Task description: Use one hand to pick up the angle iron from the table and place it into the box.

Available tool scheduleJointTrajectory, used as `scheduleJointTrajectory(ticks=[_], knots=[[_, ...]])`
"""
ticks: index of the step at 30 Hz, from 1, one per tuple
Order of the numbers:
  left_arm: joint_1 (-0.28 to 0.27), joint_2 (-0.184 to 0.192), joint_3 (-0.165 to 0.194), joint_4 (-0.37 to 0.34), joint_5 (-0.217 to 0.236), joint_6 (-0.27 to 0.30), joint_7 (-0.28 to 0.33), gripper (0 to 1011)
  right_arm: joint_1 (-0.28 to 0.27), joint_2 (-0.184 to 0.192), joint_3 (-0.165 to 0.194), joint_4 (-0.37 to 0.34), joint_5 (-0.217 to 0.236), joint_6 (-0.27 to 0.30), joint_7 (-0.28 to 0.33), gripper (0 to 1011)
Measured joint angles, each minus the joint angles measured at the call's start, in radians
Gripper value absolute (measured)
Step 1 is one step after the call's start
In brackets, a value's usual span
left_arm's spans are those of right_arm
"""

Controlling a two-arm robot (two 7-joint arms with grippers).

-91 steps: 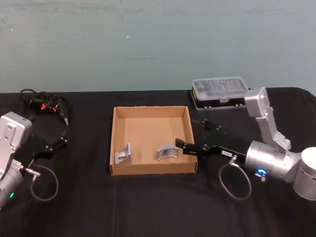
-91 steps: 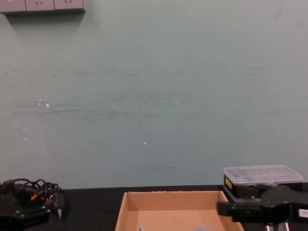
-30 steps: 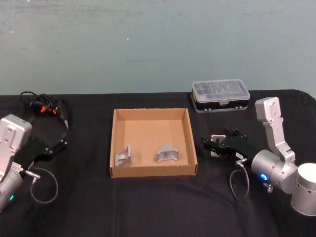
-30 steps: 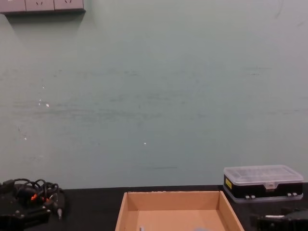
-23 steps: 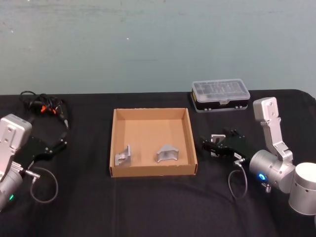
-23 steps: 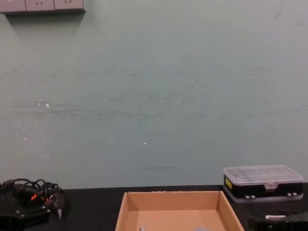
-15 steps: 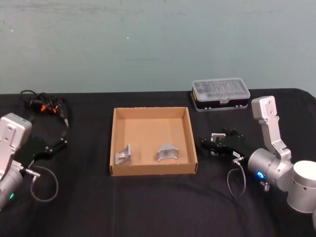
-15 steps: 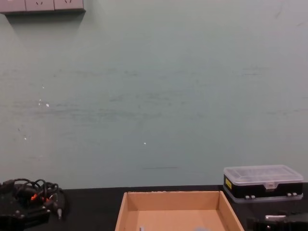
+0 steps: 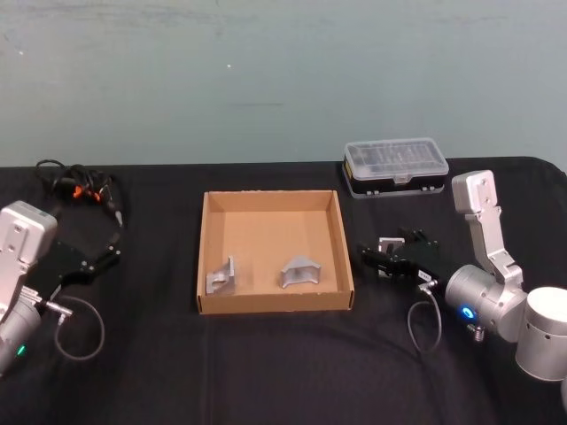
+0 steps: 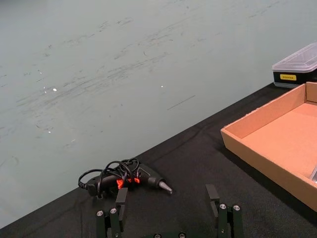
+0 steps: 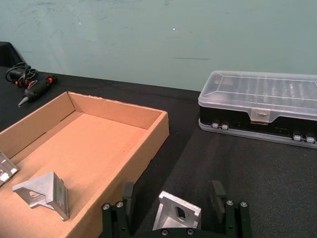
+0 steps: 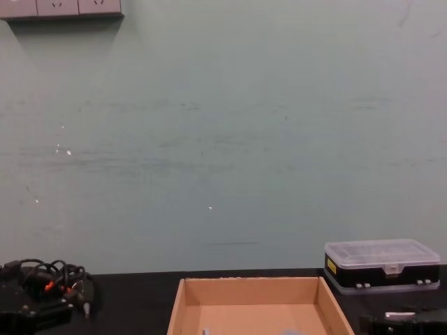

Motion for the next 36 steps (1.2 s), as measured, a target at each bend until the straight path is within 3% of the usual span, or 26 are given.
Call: scheduleJointTrajectory(ticks=[9, 20, 36], knots=[[0.000, 0.000, 0.000, 0.000, 0.000, 0.000, 0.000, 1000, -0.001, 0.001, -0.001, -0.001, 0.000, -0.001, 0.000, 812], [0.000, 0.000, 0.000, 0.000, 0.000, 0.000, 0.000, 1000, -0.001, 0.001, -0.001, -0.002, 0.001, -0.002, 0.000, 435], [0.000, 0.000, 0.000, 0.000, 0.000, 0.000, 0.000, 1000, -0.001, 0.001, -0.001, -0.002, 0.001, -0.002, 0.000, 410]])
